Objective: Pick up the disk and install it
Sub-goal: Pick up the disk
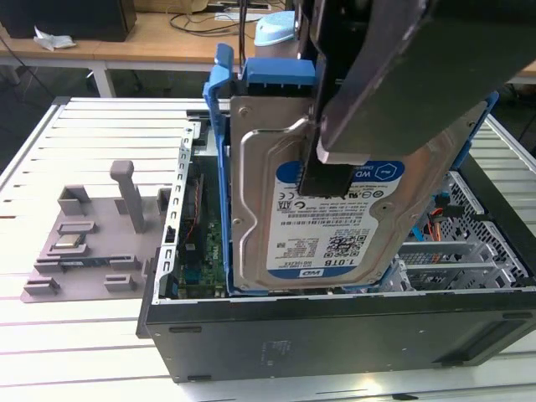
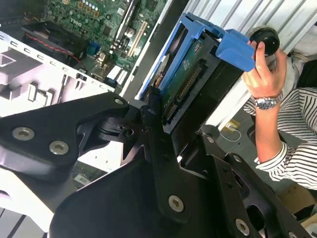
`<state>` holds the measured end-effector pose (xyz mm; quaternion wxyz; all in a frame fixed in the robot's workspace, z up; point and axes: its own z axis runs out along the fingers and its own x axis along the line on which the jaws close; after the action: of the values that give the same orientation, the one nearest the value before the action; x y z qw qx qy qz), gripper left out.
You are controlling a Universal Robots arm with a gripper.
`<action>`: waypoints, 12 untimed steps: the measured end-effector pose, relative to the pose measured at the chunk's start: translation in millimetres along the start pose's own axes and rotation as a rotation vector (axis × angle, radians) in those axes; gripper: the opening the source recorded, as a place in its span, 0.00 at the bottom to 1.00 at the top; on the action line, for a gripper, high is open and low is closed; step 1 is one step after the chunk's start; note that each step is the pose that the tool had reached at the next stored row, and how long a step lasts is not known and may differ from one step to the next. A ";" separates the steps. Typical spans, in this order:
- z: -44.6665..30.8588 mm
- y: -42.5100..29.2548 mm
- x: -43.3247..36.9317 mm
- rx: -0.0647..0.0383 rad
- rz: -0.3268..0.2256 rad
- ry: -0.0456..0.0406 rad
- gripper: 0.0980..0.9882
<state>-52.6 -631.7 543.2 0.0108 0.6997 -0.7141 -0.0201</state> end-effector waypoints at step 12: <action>21.5 -17.0 -17.9 0.000 0.000 0.0002 0.30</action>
<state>-36.2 -613.9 521.1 0.0110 0.6997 -0.7141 -0.0201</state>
